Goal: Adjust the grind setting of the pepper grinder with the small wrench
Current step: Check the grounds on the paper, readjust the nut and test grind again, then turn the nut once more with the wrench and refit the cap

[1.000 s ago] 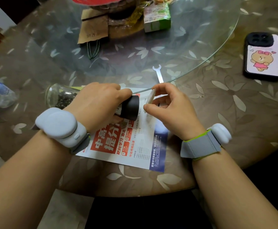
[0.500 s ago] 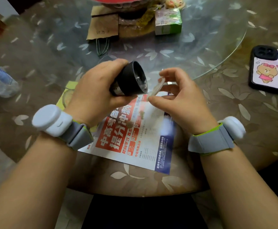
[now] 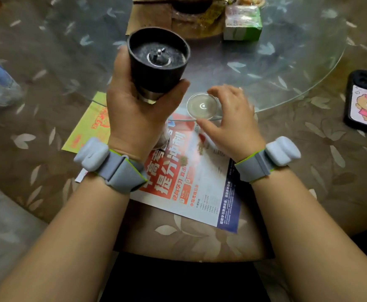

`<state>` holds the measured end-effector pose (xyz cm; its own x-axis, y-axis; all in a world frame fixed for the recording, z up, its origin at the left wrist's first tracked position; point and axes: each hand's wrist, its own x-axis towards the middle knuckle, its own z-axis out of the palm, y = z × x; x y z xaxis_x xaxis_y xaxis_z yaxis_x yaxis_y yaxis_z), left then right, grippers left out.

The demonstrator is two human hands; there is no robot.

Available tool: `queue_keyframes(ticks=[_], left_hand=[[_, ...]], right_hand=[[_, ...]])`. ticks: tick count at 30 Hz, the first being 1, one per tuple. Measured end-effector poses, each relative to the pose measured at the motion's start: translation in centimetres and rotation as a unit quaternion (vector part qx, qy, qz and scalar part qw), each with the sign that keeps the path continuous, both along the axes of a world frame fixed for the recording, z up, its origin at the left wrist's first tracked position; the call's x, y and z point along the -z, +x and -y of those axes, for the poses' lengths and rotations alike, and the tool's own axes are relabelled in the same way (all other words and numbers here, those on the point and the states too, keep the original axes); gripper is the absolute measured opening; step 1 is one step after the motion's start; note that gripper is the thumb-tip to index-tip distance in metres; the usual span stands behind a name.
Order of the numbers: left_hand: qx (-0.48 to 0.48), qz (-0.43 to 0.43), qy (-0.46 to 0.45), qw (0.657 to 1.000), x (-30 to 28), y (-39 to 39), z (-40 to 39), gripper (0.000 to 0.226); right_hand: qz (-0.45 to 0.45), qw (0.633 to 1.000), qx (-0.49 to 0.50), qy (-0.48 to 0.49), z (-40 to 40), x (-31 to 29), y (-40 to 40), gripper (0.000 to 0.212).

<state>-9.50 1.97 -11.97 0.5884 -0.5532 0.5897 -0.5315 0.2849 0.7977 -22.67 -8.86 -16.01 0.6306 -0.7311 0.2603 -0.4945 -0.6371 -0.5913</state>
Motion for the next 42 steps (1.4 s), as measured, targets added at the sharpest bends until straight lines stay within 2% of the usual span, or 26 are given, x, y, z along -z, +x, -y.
queue_keyframes(ticks=[3, 7, 12, 20, 32, 37, 42], left_hand=[[0.003, -0.027, -0.012, 1.000, 0.6, 0.4, 0.3, 0.072], [-0.014, -0.021, -0.015, 1.000, 0.7, 0.7, 0.6, 0.073], [-0.005, 0.002, 0.001, 1.000, 0.3, 0.5, 0.8, 0.072], [-0.005, 0.013, 0.008, 1.000, 0.4, 0.4, 0.9, 0.077], [-0.016, 0.035, 0.014, 0.999, 0.5, 0.3, 0.7, 0.075], [-0.010, 0.038, 0.016, 0.999, 0.5, 0.2, 0.7, 0.076], [-0.003, 0.038, 0.011, 0.999, 0.6, 0.3, 0.6, 0.070]], right_hand=[[-0.017, 0.999, -0.006, -0.029, -0.6, -0.5, -0.6, 0.049], [-0.012, 0.995, -0.018, -0.094, -3.8, -0.4, -2.9, 0.033], [-0.120, 0.985, -0.042, -0.117, -6.6, 0.7, -5.0, 0.043], [-0.203, 0.967, -0.040, -0.146, -7.3, 0.3, -5.5, 0.045], [-0.187, 0.975, -0.005, -0.120, -7.0, 0.2, -5.1, 0.045], [-0.164, 0.977, -0.054, -0.126, -8.6, -0.5, -4.6, 0.043], [-0.188, 0.973, -0.068, -0.111, -10.0, 0.1, -4.2, 0.044]])
